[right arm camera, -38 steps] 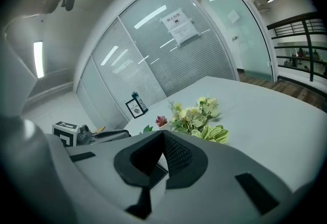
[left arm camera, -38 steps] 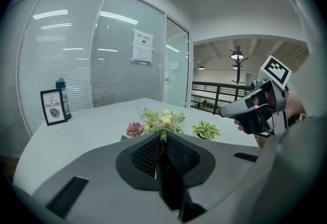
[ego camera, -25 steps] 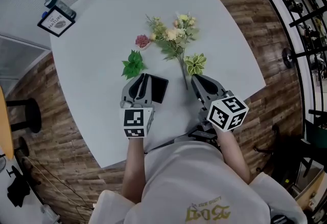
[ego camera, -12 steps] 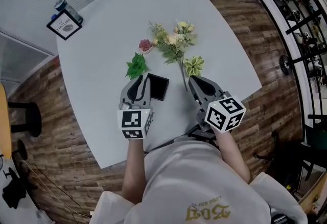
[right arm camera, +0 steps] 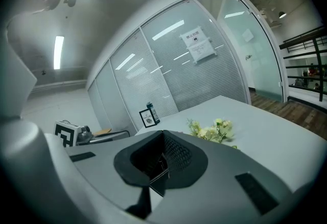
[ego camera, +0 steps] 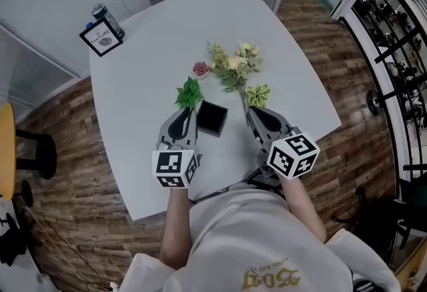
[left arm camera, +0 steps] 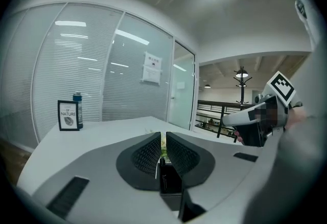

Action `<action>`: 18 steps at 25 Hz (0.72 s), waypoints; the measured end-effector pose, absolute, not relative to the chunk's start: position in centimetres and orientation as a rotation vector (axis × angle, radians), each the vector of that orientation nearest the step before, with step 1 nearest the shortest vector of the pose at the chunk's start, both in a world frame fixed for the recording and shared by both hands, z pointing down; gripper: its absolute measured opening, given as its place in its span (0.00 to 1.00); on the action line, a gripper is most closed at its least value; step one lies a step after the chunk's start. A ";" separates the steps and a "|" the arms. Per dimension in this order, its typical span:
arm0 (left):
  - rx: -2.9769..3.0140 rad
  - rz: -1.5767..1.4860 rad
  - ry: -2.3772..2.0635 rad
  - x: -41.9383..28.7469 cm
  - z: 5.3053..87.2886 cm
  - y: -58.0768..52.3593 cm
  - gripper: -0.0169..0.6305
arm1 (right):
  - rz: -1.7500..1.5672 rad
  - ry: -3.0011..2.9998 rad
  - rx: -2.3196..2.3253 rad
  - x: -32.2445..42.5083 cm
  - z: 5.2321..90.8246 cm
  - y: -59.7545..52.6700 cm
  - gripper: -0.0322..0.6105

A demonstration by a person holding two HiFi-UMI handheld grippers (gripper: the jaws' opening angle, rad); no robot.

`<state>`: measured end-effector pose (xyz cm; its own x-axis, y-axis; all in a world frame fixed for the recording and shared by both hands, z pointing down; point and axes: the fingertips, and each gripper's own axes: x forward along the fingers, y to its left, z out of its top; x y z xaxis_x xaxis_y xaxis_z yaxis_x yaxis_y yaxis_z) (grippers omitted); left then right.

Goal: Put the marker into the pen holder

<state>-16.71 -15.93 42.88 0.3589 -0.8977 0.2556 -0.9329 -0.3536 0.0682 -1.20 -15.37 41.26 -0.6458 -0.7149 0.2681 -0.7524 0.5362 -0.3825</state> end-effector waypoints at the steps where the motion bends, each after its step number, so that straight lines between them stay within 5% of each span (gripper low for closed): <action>1: 2.418 0.250 -1.649 -16.8 42.7 -15.7 0.08 | 0.723 -2.687 1.283 -1.3 41.1 -15.2 0.08; 18: 2.452 0.273 -1.570 -16.0 43.0 -15.2 0.06 | 0.699 -2.703 1.270 -2.0 40.6 -15.0 0.08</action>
<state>-15.96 -15.17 43.01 0.4132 -0.8695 0.2707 -0.9098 -0.4070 0.0816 -1.97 -14.99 40.59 -0.6549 -0.7117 0.2542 -0.7457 0.5539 -0.3704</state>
